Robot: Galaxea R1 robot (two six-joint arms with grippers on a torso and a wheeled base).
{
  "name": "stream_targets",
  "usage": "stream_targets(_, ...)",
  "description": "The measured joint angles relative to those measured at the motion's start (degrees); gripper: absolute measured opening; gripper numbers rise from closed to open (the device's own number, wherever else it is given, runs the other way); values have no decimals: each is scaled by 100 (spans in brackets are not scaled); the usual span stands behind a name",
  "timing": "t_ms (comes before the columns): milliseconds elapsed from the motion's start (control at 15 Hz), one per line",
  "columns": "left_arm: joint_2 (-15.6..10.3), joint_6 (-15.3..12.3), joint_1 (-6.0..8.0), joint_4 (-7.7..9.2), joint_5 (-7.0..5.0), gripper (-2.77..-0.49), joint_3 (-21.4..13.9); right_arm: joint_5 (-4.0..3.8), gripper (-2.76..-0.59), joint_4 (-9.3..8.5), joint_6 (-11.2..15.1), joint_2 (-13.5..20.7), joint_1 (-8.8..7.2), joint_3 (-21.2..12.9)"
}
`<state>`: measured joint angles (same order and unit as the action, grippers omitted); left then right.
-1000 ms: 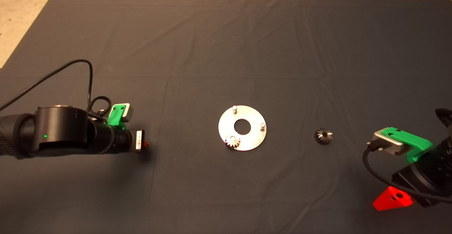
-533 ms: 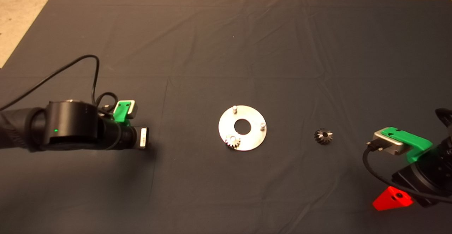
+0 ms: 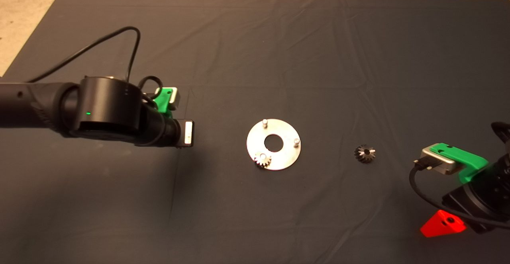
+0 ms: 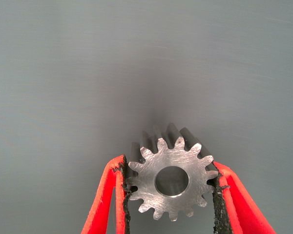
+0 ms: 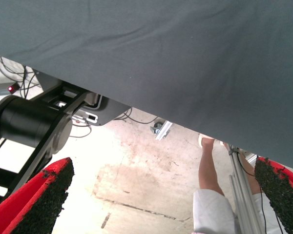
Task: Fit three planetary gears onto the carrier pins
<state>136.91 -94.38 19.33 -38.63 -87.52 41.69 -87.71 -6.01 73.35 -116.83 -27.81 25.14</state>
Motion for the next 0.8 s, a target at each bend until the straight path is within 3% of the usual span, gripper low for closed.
stream_targets(200,465,-403,61,43,52,-251,1,-10,-61,-2,0,0,2,0)
stream_targets(533,1106,-548,72,93,3,-251,310,-10,-61,-5,0,-12,0,0)
stream_targets(667,1364,-351,72,93,12,-252,480,-16,-61,-5,-1,-12,0,0)
stream_targets(800,1540,212,72,138,26,-253,740,-11,-61,-5,-1,-16,0,0)
